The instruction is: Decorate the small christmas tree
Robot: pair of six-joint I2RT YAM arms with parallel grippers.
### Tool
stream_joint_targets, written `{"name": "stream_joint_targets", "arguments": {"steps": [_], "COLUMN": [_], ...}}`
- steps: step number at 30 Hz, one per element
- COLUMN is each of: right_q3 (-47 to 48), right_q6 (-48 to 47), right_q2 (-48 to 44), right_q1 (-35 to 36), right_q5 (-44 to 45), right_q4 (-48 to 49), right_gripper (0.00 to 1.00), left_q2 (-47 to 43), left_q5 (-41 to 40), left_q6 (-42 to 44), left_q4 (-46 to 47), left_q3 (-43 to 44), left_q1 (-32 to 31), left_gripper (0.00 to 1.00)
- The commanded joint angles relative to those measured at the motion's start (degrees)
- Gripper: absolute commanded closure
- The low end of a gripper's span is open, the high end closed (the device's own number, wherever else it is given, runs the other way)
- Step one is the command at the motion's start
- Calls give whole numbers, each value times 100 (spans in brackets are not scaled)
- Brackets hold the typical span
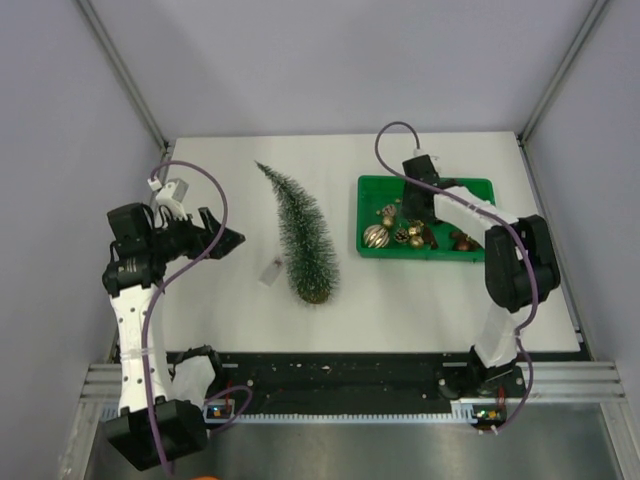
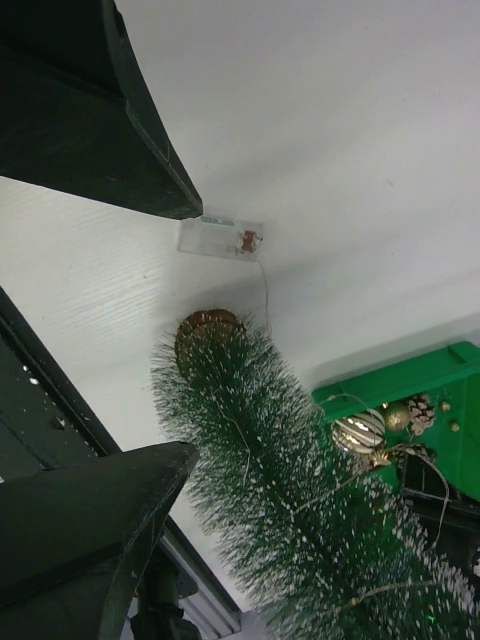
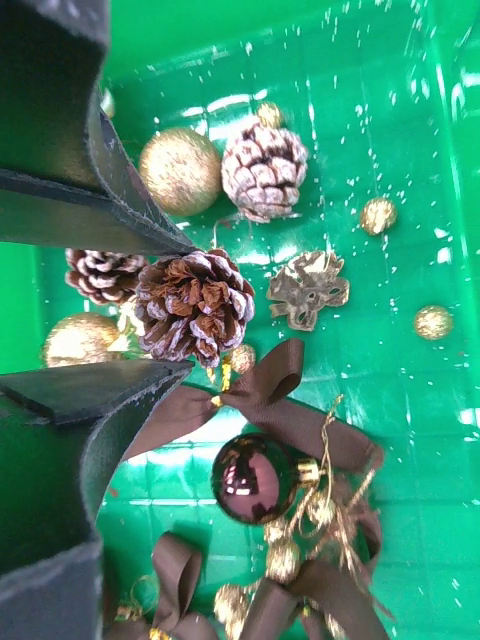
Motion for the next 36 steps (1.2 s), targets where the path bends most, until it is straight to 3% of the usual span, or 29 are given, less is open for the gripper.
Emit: {"name": "stream_joint_targets", "arguments": {"steps": [1,6,13,18,24,36], "right_q3": [368,105,-449,-730,-810,-1038], "right_q6": [-23,73,319,565,566,372], "right_q2": [-1002,-2101,-3253,-3728,-3904,-3825], "right_q1": [7,25,16,33,323,1027], "right_q5": [-45,-895,-3452,-4790,-4967,-4422], "right_q4": [-163,-260,-32,267,319,697], "right_gripper": [66,65,64,64,64,65], "left_q2": [-219,-316,-369,-430,-474,-457], "left_q5": [813,1420,1377,1324,1131,990], "left_q6": [-460,-1217,-1586,-1964,-2149,-2281], "left_q4": [528,1389,2049,2524,2753,2823], "left_q3": [-88,-351,-571,-659,-712,-800], "left_q1": [-9,-88,-492,-642,-809,-1046], "left_gripper": [1,1,1,1,2,3]}}
